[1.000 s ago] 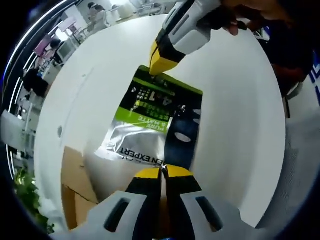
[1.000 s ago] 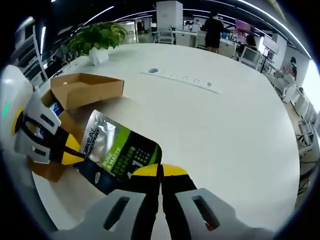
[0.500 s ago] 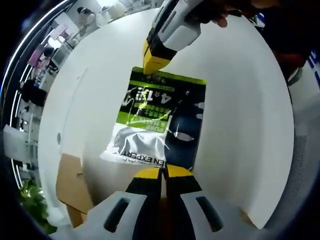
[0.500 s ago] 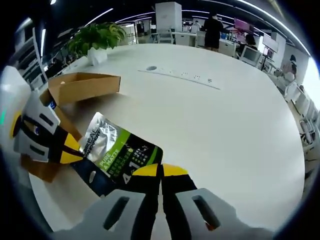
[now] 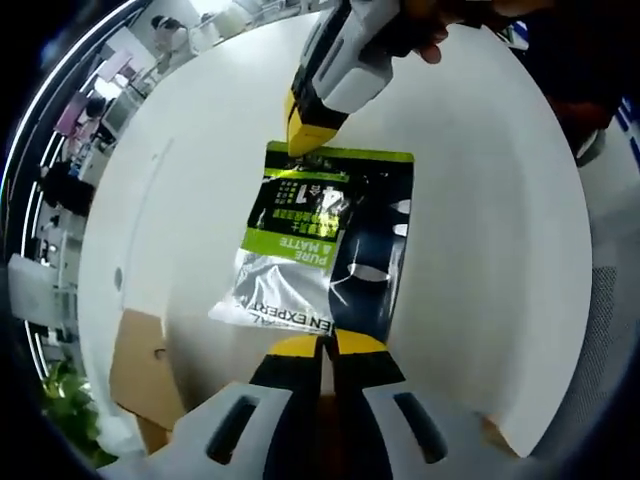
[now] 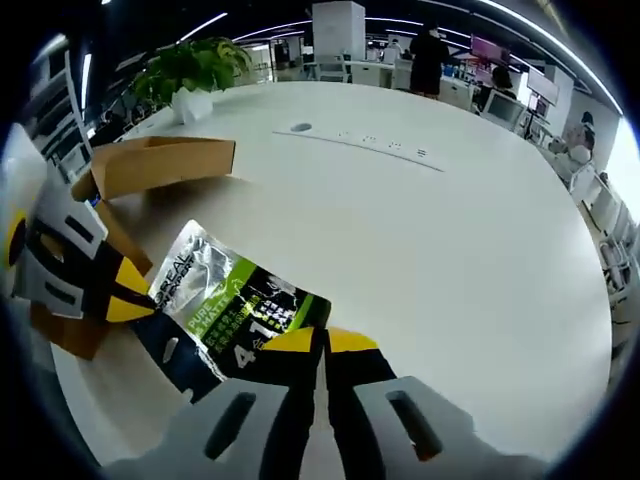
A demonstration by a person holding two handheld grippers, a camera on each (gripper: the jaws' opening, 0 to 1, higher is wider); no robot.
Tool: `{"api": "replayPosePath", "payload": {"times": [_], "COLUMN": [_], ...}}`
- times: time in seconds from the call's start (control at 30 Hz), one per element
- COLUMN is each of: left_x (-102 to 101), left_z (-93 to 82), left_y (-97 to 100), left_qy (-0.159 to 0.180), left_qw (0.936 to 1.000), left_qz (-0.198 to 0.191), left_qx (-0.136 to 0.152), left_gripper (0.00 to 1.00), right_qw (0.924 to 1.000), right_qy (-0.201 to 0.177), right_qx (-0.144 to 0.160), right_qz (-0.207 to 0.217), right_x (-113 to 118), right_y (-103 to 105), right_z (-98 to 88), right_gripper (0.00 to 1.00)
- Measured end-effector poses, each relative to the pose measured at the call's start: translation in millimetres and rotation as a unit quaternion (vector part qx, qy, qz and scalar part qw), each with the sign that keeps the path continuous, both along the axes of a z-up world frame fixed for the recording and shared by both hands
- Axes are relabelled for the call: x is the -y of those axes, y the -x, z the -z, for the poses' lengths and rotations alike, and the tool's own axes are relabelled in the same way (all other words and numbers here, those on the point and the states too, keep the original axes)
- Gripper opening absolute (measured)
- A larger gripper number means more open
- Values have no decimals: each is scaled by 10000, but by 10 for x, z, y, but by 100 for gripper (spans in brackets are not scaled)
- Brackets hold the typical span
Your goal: Operate the shoe box by opening the lid, removing the specified soft item, and placing it in the target area until the item is outside and the box remains undamaged.
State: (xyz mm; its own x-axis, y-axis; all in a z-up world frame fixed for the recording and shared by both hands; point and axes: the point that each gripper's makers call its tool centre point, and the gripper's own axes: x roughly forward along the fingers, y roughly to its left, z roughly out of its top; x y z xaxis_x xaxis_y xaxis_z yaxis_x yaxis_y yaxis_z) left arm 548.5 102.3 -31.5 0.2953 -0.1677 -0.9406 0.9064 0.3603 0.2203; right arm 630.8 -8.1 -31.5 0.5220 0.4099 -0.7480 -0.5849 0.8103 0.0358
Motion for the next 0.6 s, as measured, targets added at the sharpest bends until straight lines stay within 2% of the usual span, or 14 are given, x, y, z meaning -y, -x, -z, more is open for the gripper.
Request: {"api": "replayPosePath", "payload": {"times": [0.2,0.33,0.5,0.6], "left_x": [4,1,41,106], "left_z": [-56,-114,-230,-335], "left_y": [0,-3,-23,-25], "left_qy": [50,105,346,629], "left_qw": [10000,9999,9992,9975], "left_qz": [6,-2,-138,-245], "left_qx": [38,92,174,216], "left_gripper": [3,5,9,12], "right_qw": [9998,9998,9997,9996], "right_qy": [144,138,182,215], "right_qx": [125,152,126,140], "right_qz": [-40,-69,-107,-114], "right_x": [53,57,62,74], "right_y": [-18,11,54,68], "right_z": [-23,-67,-73,-91], "right_gripper": [4,9,11,13]}}
